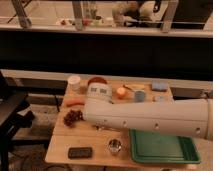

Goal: Wipe purple bowl with brush

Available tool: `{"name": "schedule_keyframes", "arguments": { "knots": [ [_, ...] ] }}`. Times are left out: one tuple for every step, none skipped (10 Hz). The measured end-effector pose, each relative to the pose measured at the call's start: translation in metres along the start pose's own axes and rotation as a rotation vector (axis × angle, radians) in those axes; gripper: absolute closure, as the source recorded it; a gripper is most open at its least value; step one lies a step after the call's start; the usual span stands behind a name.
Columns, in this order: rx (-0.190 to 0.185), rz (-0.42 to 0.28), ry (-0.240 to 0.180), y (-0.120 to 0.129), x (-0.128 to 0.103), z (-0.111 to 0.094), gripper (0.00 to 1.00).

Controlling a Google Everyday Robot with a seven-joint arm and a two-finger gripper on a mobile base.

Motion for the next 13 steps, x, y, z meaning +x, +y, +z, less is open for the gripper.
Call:
{"name": "schedule_keyframes", "arguments": {
  "knots": [
    [-0.003, 0.012, 0.008, -0.002, 0.006, 0.004, 1.00],
    [-0.002, 0.014, 0.012, -0.006, 0.008, 0.006, 1.00],
    [0.002, 0.012, 0.017, -0.012, 0.008, 0.010, 1.00],
    [0.008, 0.005, 0.021, -0.020, 0.007, 0.014, 1.00],
    [0.011, -0.002, 0.022, -0.025, 0.004, 0.016, 1.00],
    [0.015, -0.006, 0.019, -0.029, 0.001, 0.018, 1.00],
    [0.019, -0.011, 0.016, -0.033, -0.002, 0.019, 1.00],
    [0.022, -0.014, 0.010, -0.034, -0.006, 0.020, 1.00],
    [0.028, -0.018, -0.002, -0.036, -0.011, 0.019, 1.00],
    [0.031, -0.021, -0.013, -0.036, -0.017, 0.019, 1.00],
    [0.033, -0.022, -0.022, -0.034, -0.020, 0.018, 1.00],
    [0.038, -0.021, -0.024, -0.033, -0.020, 0.015, 1.00],
    [0.044, -0.022, -0.028, -0.032, -0.021, 0.013, 1.00]
  ]
}}
